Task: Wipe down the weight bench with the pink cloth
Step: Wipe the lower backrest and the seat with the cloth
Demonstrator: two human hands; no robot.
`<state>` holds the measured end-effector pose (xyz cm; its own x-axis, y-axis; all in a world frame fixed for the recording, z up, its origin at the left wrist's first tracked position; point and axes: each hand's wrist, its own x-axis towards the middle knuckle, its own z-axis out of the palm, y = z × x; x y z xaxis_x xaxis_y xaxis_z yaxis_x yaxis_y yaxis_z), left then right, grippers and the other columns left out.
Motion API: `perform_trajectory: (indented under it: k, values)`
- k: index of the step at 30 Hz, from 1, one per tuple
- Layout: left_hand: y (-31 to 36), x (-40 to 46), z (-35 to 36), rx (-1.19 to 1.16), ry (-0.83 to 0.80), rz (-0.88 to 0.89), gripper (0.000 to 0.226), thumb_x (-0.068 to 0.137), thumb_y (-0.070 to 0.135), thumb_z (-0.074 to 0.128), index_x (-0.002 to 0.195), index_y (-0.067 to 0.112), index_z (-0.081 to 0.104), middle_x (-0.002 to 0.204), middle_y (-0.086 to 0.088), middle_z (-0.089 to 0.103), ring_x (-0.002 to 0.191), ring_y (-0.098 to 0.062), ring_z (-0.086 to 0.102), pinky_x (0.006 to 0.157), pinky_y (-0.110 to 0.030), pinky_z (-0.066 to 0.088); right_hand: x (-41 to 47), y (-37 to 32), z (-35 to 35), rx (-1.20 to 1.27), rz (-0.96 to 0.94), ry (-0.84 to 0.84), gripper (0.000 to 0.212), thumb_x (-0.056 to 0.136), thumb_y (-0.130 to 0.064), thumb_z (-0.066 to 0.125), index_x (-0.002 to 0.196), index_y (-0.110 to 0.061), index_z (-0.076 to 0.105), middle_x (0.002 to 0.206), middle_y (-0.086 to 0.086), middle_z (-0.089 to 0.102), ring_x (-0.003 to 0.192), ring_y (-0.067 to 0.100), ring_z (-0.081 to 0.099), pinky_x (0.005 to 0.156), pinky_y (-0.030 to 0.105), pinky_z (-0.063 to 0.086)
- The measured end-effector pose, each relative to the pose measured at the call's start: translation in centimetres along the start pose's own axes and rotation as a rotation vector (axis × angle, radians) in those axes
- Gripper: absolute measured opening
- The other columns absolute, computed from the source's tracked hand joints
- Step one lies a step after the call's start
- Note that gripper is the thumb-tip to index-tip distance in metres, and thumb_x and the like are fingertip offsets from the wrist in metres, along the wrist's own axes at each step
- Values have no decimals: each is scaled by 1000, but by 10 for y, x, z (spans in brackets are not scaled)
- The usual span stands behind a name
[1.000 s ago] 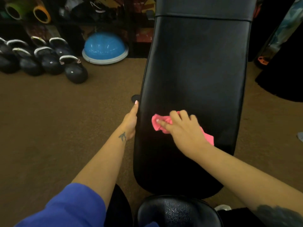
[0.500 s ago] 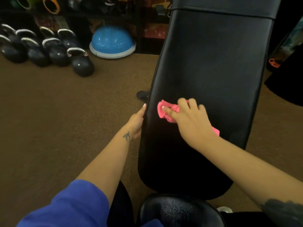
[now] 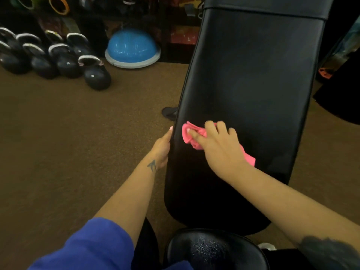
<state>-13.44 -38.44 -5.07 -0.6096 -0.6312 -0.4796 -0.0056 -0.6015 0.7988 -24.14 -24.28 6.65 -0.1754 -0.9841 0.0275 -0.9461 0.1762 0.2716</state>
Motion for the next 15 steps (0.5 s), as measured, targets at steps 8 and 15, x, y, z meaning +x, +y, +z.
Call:
perform_trajectory:
  k: [8,15]
  values:
    - [2,0,-3,-10,-2,-9,42,98,41,40,116,11,64,115,-12,68,107,-23,65,93,-38,47,-17,-31,16,21,-202,-62,68,79,-20,12,146,-29,18,127,9,38,107,31,41,80,43,38]
    - [5,-4,-4,-24,-33,-22,40,97,40,43,103,13,72,104,-12,72,93,-23,70,79,-36,51,-1,-18,1,62,-10,-9,63,85,-19,22,146,-30,17,127,8,34,109,30,36,82,42,36]
